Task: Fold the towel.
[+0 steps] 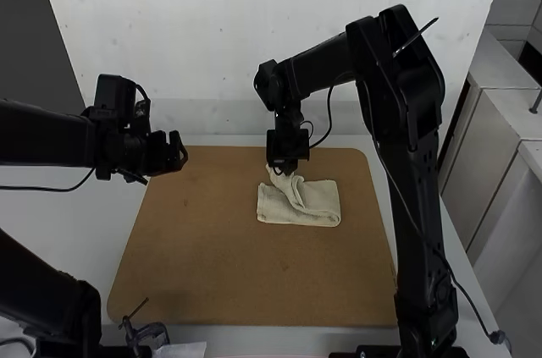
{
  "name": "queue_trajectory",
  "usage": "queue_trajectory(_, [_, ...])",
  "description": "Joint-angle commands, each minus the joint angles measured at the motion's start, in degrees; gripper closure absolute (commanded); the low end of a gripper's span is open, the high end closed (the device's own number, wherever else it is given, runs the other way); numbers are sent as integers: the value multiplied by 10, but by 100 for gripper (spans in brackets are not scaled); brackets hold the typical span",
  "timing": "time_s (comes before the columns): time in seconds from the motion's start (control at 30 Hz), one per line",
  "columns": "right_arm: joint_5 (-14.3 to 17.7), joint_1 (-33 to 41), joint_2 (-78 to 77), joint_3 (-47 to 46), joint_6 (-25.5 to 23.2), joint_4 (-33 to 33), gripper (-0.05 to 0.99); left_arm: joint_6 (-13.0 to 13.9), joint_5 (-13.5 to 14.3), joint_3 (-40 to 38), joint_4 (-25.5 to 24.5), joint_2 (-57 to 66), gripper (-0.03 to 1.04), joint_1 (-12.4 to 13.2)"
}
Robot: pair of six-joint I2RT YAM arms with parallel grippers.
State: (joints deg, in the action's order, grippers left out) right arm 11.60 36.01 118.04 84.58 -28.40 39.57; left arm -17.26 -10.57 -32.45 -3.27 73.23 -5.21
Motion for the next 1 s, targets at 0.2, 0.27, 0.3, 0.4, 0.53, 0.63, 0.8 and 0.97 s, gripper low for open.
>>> queue_trajectory(0.2, [12,-18,-30,9,13,-5,92,7,-5,0,11,3,5,0])
queue_trajectory(0.27, [13,-2,-37,6,13,-1,92,7,-5,0,11,4,5,-1])
queue_trajectory(0.3, [13,5,-43,6,13,1,92,7,-5,0,11,4,5,-1])
queue_trajectory(0.4, [14,10,-62,19,13,12,92,7,-5,3,11,2,5,-2])
queue_trajectory(0.53, [17,-12,-76,37,17,26,92,7,-5,5,10,-5,5,-2])
queue_trajectory(0.63, [28,-35,-76,31,27,27,92,7,-5,7,11,-7,5,-2])
queue_trajectory(0.8, [32,-58,-70,-1,30,18,92,7,-5,9,11,-5,5,-3])
queue_trajectory(0.97, [41,-38,-46,-29,30,-1,92,7,-6,9,11,-5,5,-3])
